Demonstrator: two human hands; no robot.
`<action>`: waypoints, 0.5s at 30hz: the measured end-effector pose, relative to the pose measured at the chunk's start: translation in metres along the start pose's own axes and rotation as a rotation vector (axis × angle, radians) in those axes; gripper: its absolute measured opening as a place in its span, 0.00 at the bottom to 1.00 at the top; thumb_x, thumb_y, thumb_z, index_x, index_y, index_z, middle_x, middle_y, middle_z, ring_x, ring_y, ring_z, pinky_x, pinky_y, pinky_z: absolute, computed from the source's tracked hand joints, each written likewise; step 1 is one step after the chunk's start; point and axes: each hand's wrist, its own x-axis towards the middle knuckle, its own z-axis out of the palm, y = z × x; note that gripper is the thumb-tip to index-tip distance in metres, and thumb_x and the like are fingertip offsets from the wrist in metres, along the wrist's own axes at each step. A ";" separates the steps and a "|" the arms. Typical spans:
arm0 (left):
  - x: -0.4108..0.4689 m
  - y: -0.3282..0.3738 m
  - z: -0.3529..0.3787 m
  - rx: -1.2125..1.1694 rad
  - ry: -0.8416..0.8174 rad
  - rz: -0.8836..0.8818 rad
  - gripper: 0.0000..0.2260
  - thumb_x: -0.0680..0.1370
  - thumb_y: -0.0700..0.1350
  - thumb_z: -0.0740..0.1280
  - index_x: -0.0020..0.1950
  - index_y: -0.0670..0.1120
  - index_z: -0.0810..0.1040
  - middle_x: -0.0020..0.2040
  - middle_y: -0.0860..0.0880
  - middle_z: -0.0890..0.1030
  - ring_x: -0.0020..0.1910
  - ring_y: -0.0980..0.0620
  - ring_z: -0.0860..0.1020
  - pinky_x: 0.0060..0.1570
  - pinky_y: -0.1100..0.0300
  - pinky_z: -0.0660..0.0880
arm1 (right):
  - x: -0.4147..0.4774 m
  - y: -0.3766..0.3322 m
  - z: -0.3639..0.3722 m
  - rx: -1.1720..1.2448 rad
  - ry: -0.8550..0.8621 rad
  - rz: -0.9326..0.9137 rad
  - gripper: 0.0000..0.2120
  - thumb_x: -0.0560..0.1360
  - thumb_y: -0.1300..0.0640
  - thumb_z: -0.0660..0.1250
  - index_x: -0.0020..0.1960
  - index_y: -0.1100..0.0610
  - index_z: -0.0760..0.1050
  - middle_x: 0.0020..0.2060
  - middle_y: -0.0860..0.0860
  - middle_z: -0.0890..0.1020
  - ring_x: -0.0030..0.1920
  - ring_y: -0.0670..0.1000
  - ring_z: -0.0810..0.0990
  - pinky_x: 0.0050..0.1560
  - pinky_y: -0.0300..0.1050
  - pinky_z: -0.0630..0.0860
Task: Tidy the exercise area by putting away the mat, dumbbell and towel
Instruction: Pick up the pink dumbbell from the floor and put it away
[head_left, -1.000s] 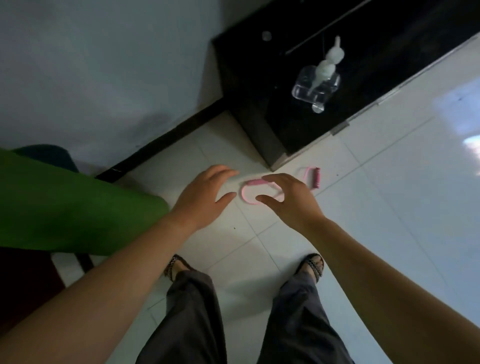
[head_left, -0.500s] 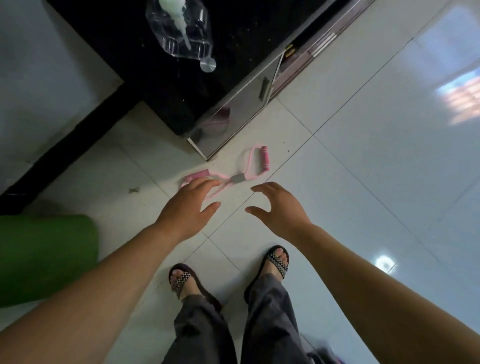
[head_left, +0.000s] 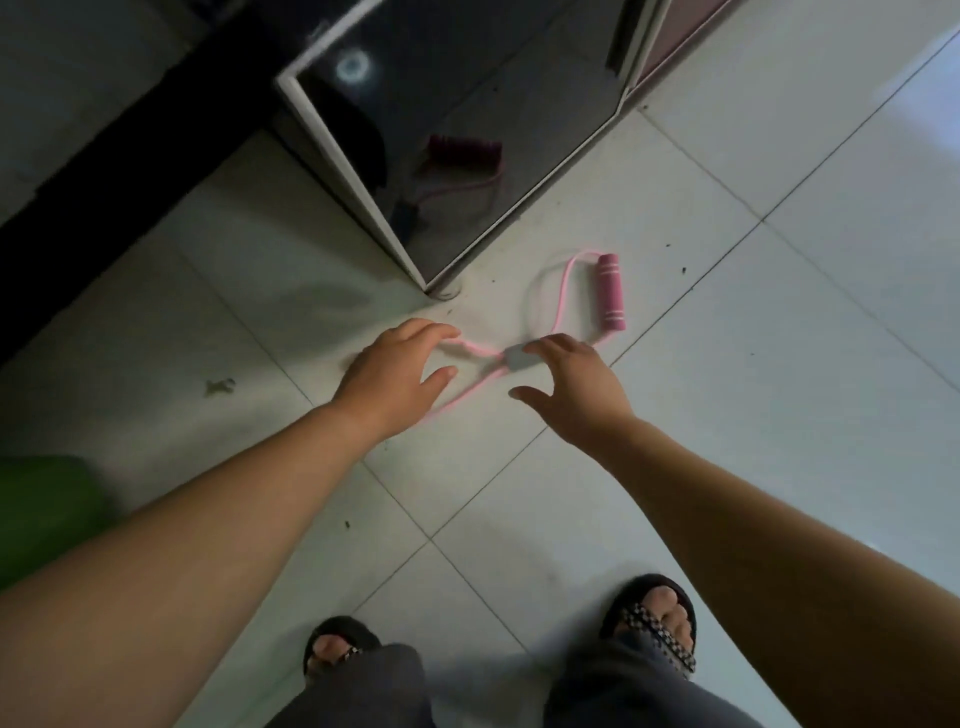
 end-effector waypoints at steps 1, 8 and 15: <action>0.009 -0.013 0.011 0.012 0.017 -0.005 0.17 0.77 0.48 0.65 0.65 0.51 0.72 0.65 0.53 0.72 0.62 0.50 0.72 0.59 0.50 0.72 | 0.010 0.007 0.013 -0.025 0.009 -0.012 0.23 0.73 0.47 0.69 0.65 0.53 0.71 0.63 0.50 0.74 0.63 0.53 0.71 0.59 0.48 0.71; 0.044 -0.078 0.059 0.069 0.136 -0.063 0.19 0.75 0.46 0.68 0.65 0.47 0.73 0.65 0.47 0.72 0.62 0.43 0.71 0.62 0.51 0.69 | 0.061 0.036 0.068 -0.182 0.060 -0.072 0.28 0.73 0.47 0.69 0.70 0.52 0.66 0.70 0.50 0.67 0.70 0.54 0.62 0.70 0.54 0.60; 0.047 -0.094 0.072 0.085 0.117 -0.096 0.19 0.75 0.41 0.68 0.65 0.50 0.72 0.63 0.48 0.72 0.58 0.42 0.71 0.56 0.48 0.72 | 0.063 0.036 0.071 -0.206 0.013 -0.116 0.13 0.75 0.53 0.66 0.57 0.56 0.75 0.56 0.51 0.73 0.57 0.53 0.69 0.54 0.50 0.75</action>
